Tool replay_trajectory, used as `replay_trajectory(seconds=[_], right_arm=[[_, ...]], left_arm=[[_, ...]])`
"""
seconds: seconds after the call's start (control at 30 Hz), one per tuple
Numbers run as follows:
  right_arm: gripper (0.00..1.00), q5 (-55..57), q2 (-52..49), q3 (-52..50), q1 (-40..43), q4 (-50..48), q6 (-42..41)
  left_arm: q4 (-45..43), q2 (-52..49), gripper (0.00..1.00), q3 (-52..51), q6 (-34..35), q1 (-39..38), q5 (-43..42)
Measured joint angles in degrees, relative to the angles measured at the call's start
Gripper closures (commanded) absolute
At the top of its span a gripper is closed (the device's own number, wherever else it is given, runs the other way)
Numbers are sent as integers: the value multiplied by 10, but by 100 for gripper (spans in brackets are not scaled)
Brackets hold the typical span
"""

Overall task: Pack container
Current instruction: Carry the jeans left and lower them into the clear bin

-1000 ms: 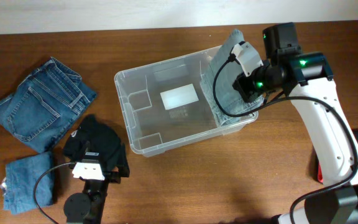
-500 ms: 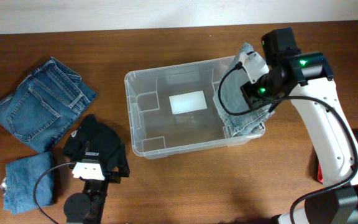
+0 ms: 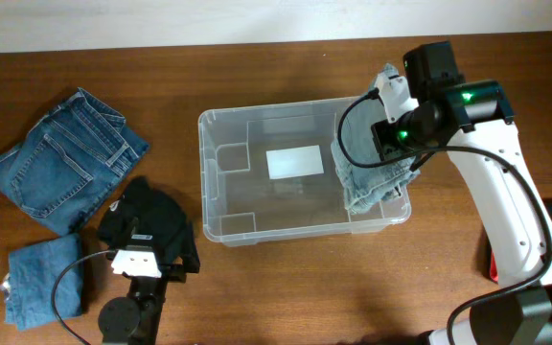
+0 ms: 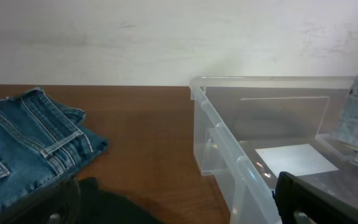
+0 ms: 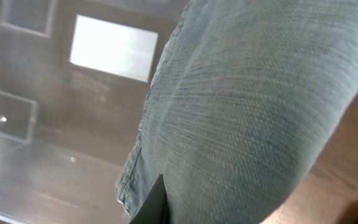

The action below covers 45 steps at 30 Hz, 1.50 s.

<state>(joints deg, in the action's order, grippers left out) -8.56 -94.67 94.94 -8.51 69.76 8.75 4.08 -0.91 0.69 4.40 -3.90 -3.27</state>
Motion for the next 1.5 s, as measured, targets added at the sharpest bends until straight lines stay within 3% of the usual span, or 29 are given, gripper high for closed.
replay_trajectory(seconds=[0.53,1.13,1.5], right_arm=[[96,-251,0,0,0,-68,-11],[96,-277,-28,-4,-48,-79,-24],[96,-199,-66,-35,-48,-98,-37]], left_arm=[[0,0,0,0,0,0,0],[0,0,0,0,0,0,0],[0,0,0,0,0,0,0]])
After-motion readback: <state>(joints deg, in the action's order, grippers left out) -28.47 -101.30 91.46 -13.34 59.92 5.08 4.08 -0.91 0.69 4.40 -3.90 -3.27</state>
